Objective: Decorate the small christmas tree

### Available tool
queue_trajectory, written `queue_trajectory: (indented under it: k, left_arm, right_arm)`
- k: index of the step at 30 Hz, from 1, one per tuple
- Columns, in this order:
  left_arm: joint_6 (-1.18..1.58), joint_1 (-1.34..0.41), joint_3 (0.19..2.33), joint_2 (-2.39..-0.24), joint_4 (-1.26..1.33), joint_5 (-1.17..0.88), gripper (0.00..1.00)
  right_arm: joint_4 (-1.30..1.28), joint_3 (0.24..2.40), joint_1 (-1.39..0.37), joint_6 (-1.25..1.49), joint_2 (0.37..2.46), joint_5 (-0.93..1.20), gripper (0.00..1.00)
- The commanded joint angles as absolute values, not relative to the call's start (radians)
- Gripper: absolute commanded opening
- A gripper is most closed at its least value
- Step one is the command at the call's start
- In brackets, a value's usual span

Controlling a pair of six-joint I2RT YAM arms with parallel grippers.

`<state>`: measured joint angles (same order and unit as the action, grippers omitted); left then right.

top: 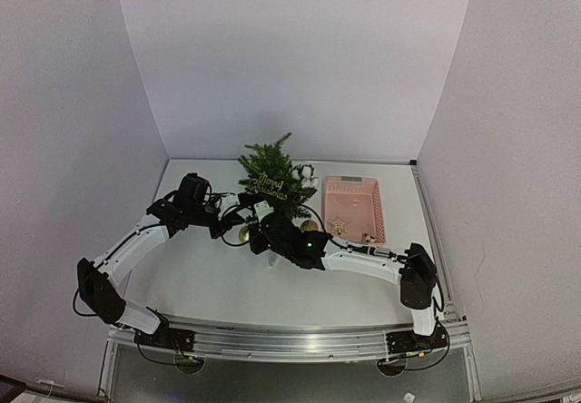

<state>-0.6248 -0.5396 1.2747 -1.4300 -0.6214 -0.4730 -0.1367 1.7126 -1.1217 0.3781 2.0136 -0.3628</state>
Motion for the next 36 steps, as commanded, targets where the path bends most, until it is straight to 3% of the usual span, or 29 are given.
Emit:
queue_trajectory:
  k: [1, 36]
  left_arm:
    - [-0.669, -0.526, 1.266, -1.43, -0.572, -0.413, 0.0]
    - [-0.689, -0.526, 1.243, -1.416, -0.544, -0.397, 0.0]
  right_arm:
    - [-0.221, 1.725, -1.118, 0.403, 2.023, -0.406, 0.0]
    - [-0.254, 1.803, -1.136, 0.407, 2.087, -0.523, 0.0]
